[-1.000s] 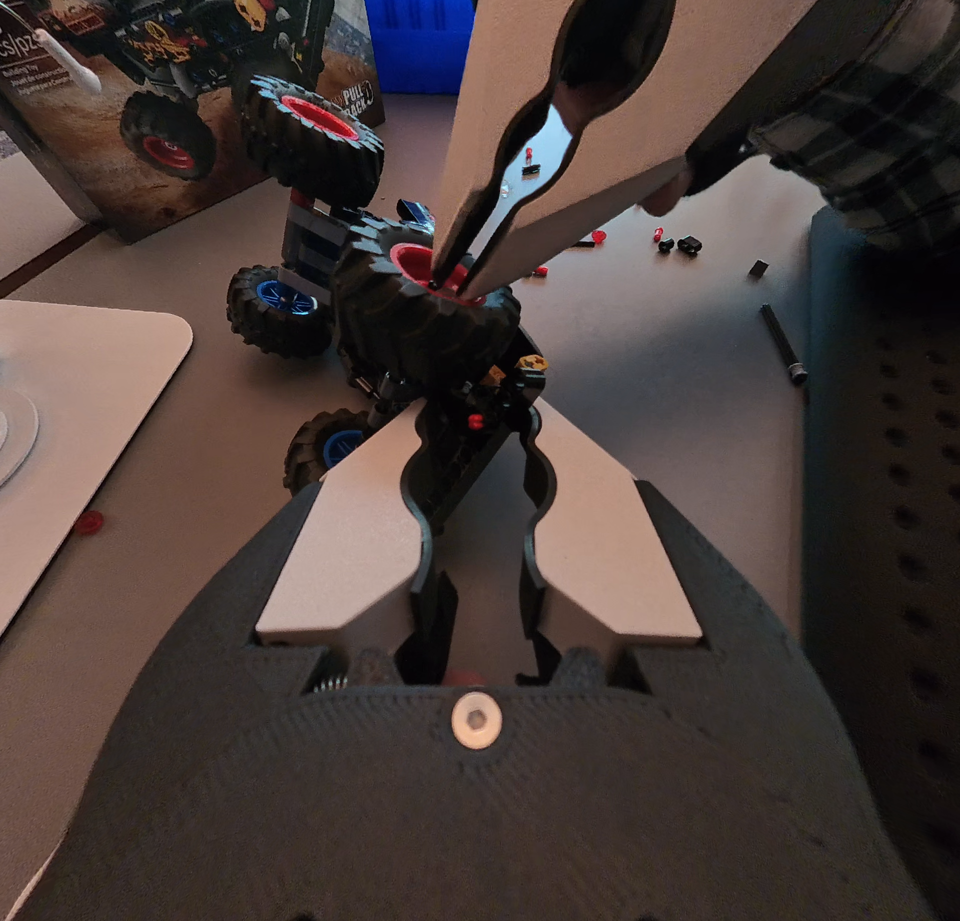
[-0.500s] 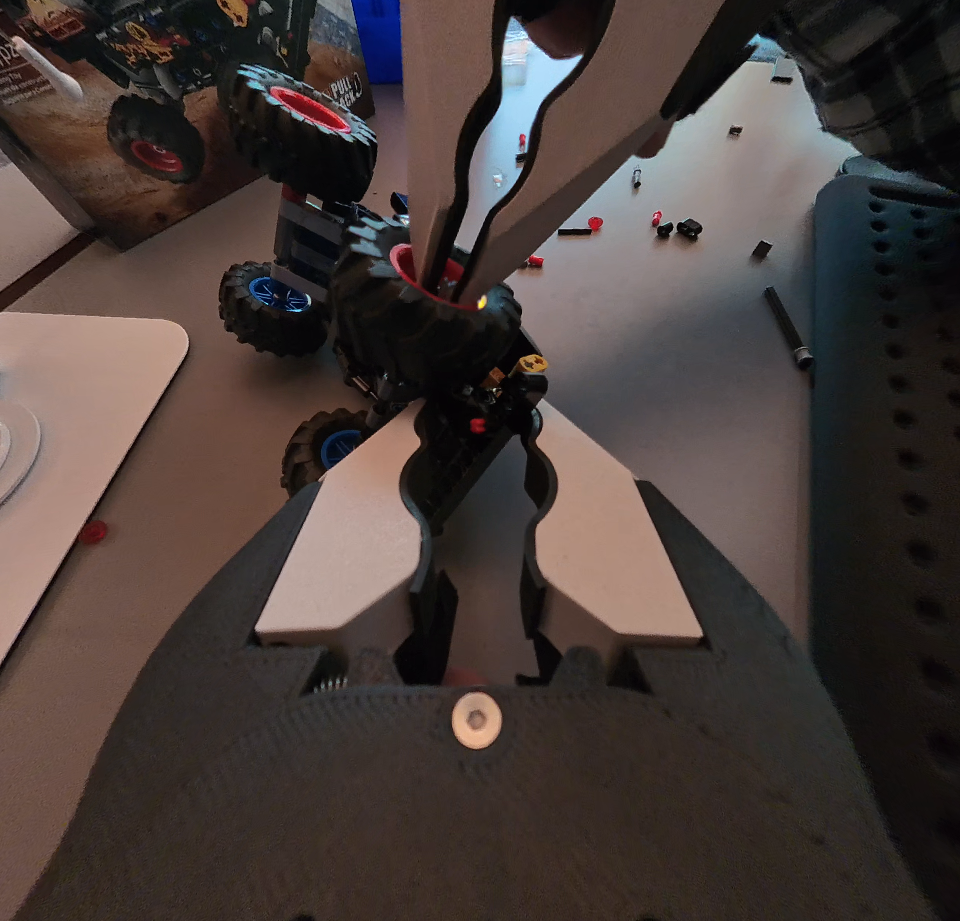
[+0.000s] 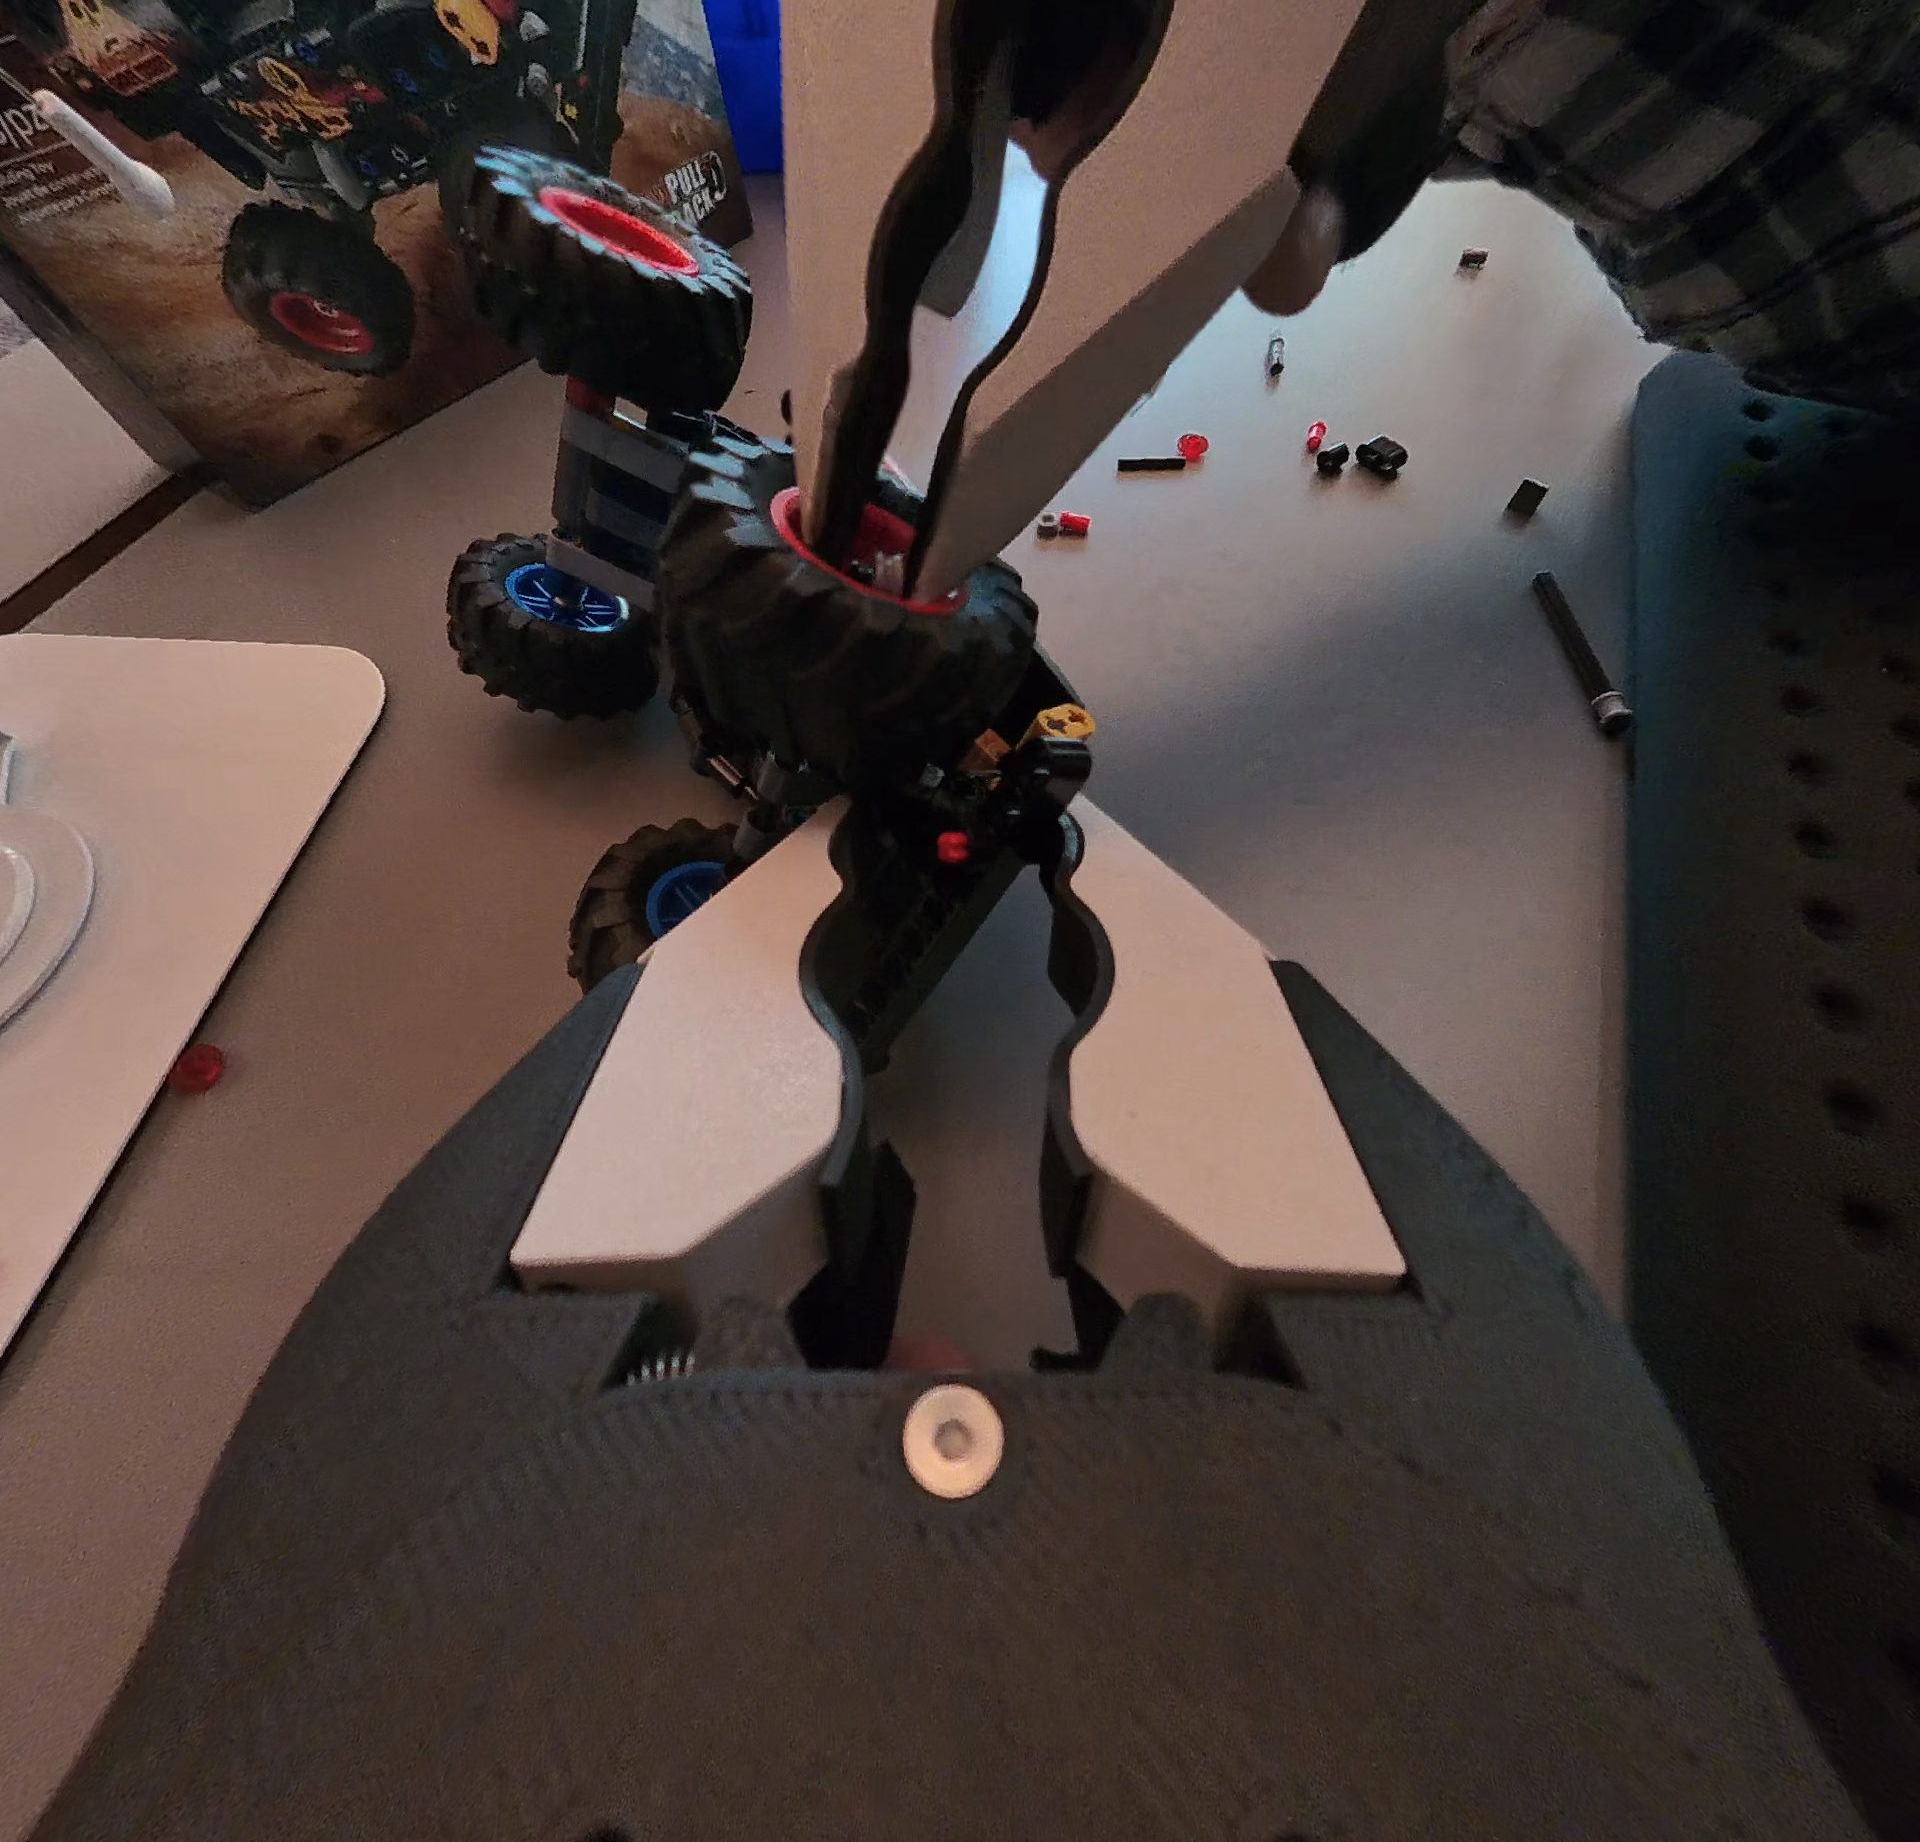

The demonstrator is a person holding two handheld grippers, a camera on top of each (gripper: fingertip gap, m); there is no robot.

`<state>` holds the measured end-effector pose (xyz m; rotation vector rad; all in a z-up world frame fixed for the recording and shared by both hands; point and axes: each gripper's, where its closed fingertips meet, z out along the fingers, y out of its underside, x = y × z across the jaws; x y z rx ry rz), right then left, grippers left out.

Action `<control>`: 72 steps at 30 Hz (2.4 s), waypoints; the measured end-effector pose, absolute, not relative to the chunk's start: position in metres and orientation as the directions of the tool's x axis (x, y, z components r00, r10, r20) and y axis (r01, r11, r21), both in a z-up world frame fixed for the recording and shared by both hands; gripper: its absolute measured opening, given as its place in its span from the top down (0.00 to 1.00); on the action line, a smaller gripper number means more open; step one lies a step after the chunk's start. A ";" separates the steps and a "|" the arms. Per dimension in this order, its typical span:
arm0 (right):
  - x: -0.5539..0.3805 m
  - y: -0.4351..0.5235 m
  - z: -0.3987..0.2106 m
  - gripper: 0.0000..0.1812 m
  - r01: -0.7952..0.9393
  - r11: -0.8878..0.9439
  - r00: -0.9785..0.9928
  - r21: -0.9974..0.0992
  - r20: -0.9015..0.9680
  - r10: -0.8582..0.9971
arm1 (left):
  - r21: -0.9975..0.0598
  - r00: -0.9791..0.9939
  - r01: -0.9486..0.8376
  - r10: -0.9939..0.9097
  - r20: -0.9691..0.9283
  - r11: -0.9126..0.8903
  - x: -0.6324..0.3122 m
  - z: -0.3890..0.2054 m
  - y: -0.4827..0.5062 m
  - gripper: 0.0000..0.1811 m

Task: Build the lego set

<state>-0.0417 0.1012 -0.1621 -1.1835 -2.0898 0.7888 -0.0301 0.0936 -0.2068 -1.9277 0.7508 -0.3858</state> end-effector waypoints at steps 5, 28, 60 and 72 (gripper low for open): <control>-0.041 0.102 -0.161 0.98 0.506 0.372 -0.405 -0.778 0.167 0.899 | -0.887 0.757 -0.334 -0.651 -0.052 -0.318 -0.030 -0.207 0.093 0.83; -0.038 0.105 -0.162 0.97 0.616 0.253 -0.337 -0.746 0.041 0.941 | -0.874 0.754 -0.388 -0.646 -0.118 -0.293 -0.029 -0.207 0.094 0.84; -0.037 0.108 -0.158 1.00 0.567 0.161 -0.266 -0.808 0.006 0.964 | -0.875 0.754 -0.391 -0.645 -0.126 -0.286 -0.028 -0.207 0.095 0.84; -0.038 0.107 -0.157 1.00 0.543 0.186 -0.256 -0.819 0.049 0.965 | -0.876 0.755 -0.388 -0.644 -0.125 -0.285 -0.028 -0.207 0.095 0.84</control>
